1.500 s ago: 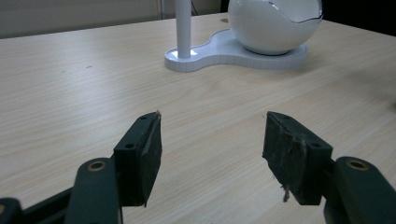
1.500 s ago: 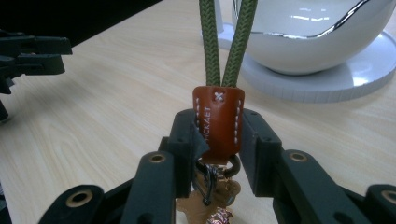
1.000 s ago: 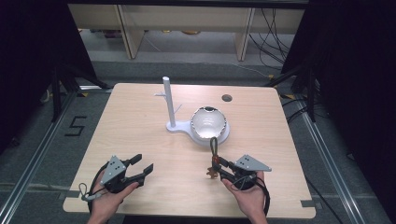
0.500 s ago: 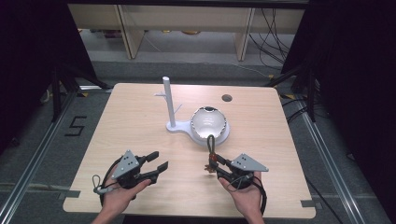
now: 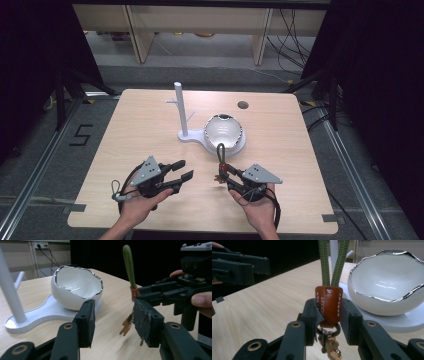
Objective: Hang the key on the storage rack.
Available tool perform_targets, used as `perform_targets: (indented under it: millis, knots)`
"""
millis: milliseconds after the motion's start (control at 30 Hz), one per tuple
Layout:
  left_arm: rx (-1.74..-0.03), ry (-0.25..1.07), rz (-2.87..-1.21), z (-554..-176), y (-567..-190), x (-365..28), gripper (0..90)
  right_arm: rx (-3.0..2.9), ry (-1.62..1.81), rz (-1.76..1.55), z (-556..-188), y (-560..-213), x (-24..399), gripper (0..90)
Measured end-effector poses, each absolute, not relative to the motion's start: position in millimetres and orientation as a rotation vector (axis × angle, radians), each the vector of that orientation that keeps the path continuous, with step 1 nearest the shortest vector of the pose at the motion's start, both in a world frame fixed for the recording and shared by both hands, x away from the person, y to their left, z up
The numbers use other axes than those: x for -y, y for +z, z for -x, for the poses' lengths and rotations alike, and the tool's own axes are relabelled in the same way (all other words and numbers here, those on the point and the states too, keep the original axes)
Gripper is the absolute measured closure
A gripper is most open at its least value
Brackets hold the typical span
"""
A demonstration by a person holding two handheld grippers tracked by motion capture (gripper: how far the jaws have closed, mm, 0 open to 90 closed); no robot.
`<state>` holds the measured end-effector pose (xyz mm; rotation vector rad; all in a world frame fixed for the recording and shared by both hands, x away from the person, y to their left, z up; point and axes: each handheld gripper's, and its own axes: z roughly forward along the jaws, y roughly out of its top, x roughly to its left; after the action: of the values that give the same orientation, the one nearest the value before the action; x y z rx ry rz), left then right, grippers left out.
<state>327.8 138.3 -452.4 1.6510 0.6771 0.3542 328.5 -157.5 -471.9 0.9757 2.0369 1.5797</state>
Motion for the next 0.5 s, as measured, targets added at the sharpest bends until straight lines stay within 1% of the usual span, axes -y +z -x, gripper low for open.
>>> perform_targets:
  millis: [167, 500]
  knots:
    - [-0.658, 0.339, -1.652, -332, -449, -130, 53.8, -2.044, 1.586, -1.011, -327, -471, 152, 68.7]
    - [-0.635, 0.301, -1.642, -338, -441, -114, 56.6, -2.043, 1.603, -0.973, -328, -471, 148, 68.7]
